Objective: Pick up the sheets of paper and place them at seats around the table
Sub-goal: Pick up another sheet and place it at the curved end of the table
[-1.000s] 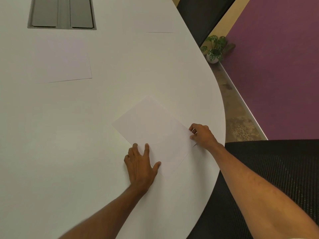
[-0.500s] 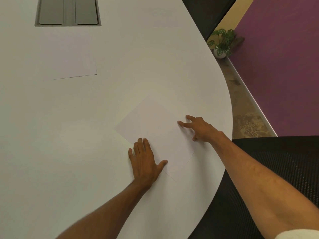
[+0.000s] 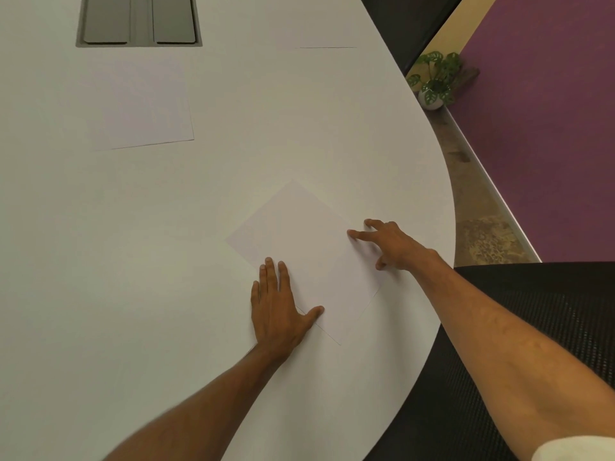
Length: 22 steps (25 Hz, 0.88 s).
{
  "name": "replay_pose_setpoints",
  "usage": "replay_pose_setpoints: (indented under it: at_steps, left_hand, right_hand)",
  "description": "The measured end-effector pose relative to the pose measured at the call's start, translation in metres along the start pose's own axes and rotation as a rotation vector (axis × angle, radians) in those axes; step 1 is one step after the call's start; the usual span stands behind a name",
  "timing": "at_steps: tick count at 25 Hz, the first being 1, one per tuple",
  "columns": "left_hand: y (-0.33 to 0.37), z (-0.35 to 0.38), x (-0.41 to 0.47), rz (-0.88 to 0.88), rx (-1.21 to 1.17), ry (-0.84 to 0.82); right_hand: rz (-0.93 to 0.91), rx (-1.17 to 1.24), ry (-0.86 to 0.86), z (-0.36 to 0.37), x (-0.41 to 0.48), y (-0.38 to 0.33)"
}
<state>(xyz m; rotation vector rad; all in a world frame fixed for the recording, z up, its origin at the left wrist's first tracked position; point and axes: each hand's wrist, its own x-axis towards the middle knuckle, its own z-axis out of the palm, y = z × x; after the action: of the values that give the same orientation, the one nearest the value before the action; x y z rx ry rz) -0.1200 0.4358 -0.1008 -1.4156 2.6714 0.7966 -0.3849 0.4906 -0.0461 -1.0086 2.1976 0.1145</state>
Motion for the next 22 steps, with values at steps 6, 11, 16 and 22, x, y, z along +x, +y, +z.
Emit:
replay_pose_setpoints:
  at_steps: [6, 11, 16, 22]
  left_hand:
    - [-0.0014, -0.0009, -0.0016, 0.008, -0.009, 0.011]
    - [-0.002, 0.0, -0.0023, 0.016, 0.004, 0.008]
    - [-0.0029, -0.0005, -0.0028, 0.02, -0.022, 0.01]
    - [-0.0054, -0.0023, -0.0032, 0.022, -0.039, 0.015]
  right_hand:
    - [-0.047, -0.074, -0.002, -0.001, 0.002, -0.0027]
    - [-0.106, -0.196, 0.016, -0.0009, -0.0005, -0.0023]
    - [-0.11, -0.227, 0.042, 0.004, 0.0016, 0.001]
    - [-0.121, -0.279, 0.06, 0.0055, 0.0012, -0.0002]
